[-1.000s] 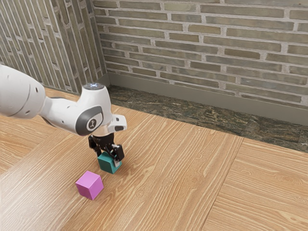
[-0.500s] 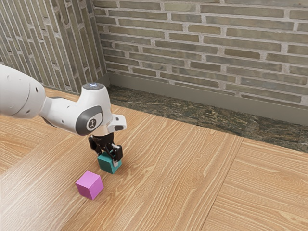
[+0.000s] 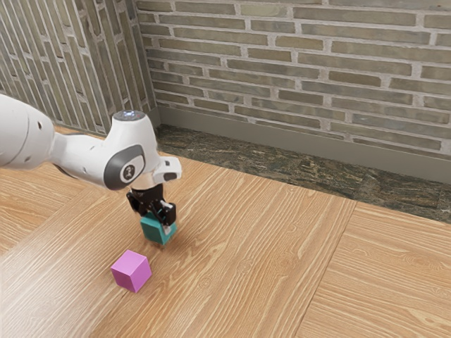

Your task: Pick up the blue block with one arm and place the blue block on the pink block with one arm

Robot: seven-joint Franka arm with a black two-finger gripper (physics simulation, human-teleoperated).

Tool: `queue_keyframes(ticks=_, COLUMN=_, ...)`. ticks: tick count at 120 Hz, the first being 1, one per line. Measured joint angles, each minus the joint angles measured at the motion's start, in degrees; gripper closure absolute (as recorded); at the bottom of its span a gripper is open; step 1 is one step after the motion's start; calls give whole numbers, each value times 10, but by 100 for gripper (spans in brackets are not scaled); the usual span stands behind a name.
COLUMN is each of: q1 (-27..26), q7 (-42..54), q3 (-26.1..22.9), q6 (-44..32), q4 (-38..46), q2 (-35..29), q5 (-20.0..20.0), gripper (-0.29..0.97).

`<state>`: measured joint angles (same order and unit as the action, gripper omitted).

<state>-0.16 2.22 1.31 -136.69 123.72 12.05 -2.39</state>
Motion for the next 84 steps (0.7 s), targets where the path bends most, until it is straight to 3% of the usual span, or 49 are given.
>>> queue_keyframes(ticks=45, q1=-2, q7=-5, q3=-23, q6=13, q4=129, q2=-160, q5=-5, gripper=30)
queue_keyframes(ticks=84, q1=34, q7=-7, q3=-41, q6=16, q4=172, q2=-196, q5=-7, gripper=30)
